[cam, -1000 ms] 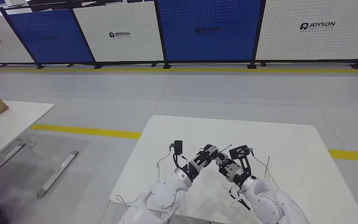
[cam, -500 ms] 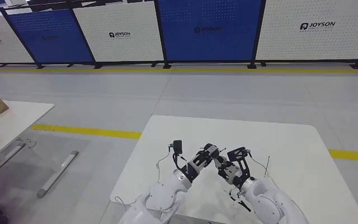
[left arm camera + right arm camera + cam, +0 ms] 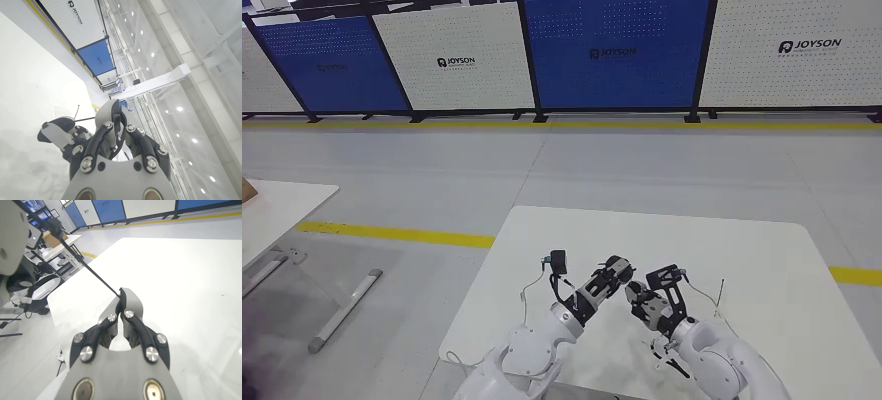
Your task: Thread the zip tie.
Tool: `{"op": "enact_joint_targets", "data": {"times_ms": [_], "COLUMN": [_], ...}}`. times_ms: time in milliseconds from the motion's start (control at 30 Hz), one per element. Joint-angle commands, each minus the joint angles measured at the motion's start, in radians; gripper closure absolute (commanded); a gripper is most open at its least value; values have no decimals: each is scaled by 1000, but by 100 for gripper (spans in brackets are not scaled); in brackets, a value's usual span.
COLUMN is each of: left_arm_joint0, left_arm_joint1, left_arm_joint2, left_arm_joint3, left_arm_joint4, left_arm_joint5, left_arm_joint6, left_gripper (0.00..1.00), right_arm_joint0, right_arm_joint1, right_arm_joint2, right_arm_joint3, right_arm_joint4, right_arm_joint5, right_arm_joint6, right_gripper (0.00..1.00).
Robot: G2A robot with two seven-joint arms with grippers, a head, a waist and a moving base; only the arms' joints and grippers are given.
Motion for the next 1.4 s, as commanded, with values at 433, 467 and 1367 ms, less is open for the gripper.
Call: {"op": "enact_joint_targets", "data": {"times_ms": [433,467,1367], "left_arm_joint0": [-30,-31,-23], "left_arm_joint1": [-7,-7,-14], "left_arm_joint2": [16,16,26], "left_arm_joint3": [49,52,63], "left_arm_joint4": [79,79,92], "left_arm_joint5": [81,81,74], "left_arm_joint6": [93,95,145], "left_gripper": [100,100,100], "right_arm_joint0": [-61,-66,-194], "right_arm_joint1": [11,13,42], "right_arm_joint2": [96,108,434], "right_arm_joint3": [-79,-85,-160], "right_arm_joint4": [69,78,421], "right_arm_joint5": [42,40,1], "right_arm_joint6": [-97,-100,-213], "right_gripper": [0,0,0]}}
